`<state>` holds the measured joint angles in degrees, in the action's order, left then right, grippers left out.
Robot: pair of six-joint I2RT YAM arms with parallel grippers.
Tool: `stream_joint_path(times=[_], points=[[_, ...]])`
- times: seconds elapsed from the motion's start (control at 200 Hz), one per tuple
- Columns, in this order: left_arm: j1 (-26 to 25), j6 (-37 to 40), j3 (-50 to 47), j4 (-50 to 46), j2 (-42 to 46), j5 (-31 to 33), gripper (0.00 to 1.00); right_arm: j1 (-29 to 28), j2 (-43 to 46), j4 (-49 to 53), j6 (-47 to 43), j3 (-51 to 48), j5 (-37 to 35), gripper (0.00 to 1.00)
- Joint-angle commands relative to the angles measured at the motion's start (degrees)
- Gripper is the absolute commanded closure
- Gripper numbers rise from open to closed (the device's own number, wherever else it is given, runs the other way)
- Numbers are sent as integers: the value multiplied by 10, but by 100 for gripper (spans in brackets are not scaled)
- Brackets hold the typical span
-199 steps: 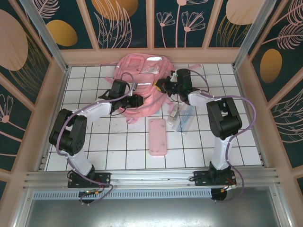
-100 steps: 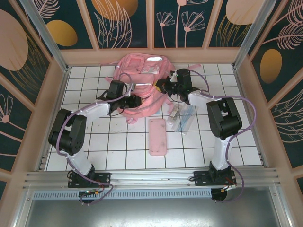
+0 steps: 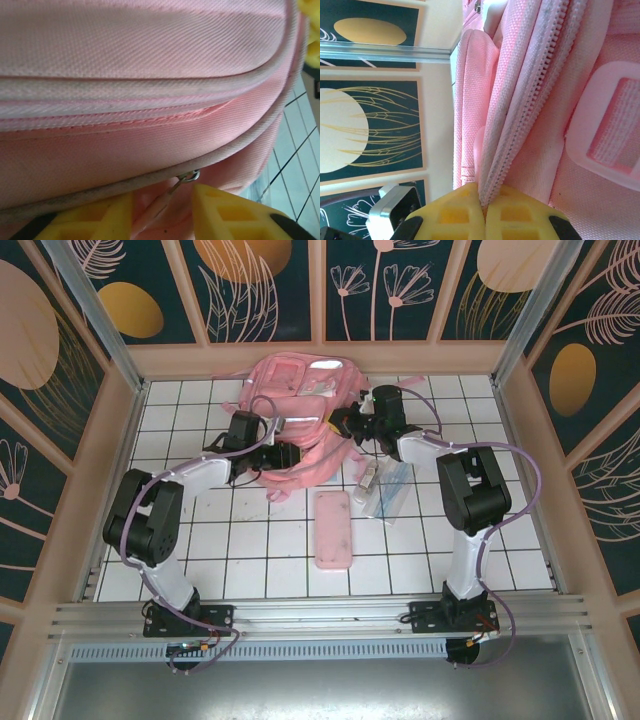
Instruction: Pack the student bag
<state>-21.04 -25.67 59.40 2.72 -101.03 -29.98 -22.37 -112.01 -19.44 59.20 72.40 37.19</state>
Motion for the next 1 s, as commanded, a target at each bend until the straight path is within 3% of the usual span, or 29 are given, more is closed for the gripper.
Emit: stream_joint_path(times=[0.0, 0.15, 0.365, 0.48, 0.63, 0.751, 0.906, 0.996], points=[[8, 16, 0, -25, -16, 21, 63, -1, 41, -39, -14, 36, 22, 100], [8, 19, -15, -27, -14, 35, 72, -1, 41, -42, -11, 39, 22, 100], [8, 11, -7, -10, -12, 28, 100, -1, 44, -39, -13, 40, 22, 100], [8, 14, -2, -29, -5, 59, 100, 3, 44, -36, -17, 37, 20, 100], [15, 15, -3, -111, 16, 212, 100, 15, 53, -16, -37, 30, 11, 100], [36, 9, -18, -154, 25, 280, 100, 30, 57, -15, -42, 21, 12, 100], [47, 14, -22, -184, 57, 300, 100, 40, 42, -9, -55, 37, 15, 100], [46, 23, -30, -192, 81, 244, 100, 45, 20, -9, -57, 56, 21, 100]])
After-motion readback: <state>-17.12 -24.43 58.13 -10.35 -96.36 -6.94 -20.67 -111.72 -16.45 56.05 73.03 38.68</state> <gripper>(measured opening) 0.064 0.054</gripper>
